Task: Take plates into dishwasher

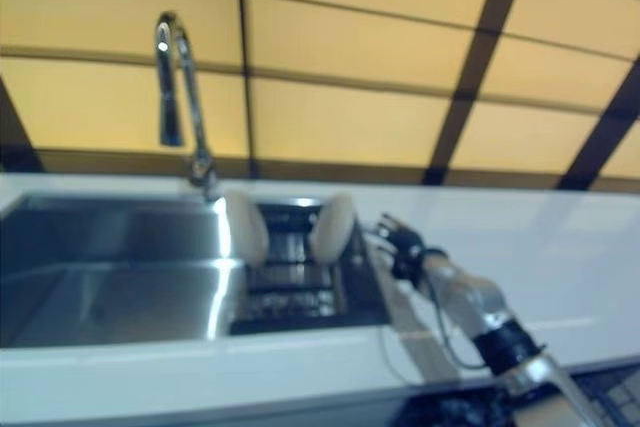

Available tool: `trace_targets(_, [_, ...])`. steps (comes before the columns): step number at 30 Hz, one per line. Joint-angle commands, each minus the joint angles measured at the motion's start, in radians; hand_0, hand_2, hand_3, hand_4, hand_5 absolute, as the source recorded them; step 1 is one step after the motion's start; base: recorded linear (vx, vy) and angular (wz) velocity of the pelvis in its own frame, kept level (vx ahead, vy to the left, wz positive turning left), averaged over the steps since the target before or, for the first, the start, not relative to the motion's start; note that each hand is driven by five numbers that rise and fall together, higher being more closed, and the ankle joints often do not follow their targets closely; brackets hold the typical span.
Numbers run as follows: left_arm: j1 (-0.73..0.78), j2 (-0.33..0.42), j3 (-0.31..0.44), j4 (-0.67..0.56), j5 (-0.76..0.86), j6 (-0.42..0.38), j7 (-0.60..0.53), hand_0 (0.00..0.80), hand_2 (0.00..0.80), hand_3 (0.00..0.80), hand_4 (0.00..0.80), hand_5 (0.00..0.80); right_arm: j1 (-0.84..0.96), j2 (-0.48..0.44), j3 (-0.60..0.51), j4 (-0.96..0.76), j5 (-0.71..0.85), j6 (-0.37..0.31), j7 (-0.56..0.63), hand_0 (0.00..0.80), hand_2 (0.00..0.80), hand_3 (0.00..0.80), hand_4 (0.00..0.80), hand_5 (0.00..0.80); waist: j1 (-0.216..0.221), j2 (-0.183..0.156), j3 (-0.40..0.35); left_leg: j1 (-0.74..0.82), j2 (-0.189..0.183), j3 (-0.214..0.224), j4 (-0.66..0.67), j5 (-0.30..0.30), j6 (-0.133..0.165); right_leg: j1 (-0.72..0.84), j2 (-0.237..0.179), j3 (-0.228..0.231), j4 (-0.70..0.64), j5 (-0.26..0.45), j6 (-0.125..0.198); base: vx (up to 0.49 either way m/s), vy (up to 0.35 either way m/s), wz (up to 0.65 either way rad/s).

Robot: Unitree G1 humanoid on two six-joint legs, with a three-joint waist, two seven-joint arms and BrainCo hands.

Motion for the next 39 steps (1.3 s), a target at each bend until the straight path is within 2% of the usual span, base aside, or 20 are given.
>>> trace_targets(1, [-0.047, -0.003, -0.036, 0.051, -0.008, -0.019, 0.005, 0.0, 0.0, 0.0, 0.0, 0.0, -0.146, 0.011, 0.034, 0.055, 0.02, -0.035, -0.007, 0.0, 0.0, 0.0, 0.0, 0.0, 0.011, -0.009, -0.019, -0.03, -0.043, -0.023, -0.003, -0.036, 0.025, 0.03, 0.014, 0.04, -0.002, -0.04, 0.043, 0.0, 0.0, 0.0])
trace_targets(23, [-0.048, -0.016, -0.067, 0.038, 0.003, -0.003, -0.003, 0.0, 0.0, 0.0, 0.0, 0.0, -0.192, 0.036, 0.039, 0.111, -0.003, -0.032, -0.04, 0.0, 0.0, 0.0, 0.0, 0.0, 0.017, -0.002, -0.02, -0.015, -0.042, -0.025, -0.003, -0.04, 0.023, 0.045, 0.02, 0.039, -0.002, -0.048, 0.036, 0.003, 0.0, 0.0])
trace_targets(39, [-0.051, -0.02, -0.075, 0.027, 0.008, 0.006, -0.005, 0.0, 0.0, 0.0, 0.0, 0.0, -0.182, 0.088, 0.082, 0.073, -0.01, -0.023, -0.021, 0.0, 0.0, 0.0, 0.0, 0.0, 0.024, -0.004, -0.019, -0.014, -0.045, -0.024, -0.003, -0.041, 0.027, 0.048, 0.018, 0.026, -0.002, -0.05, 0.035, 0.0, 0.0, 0.0])
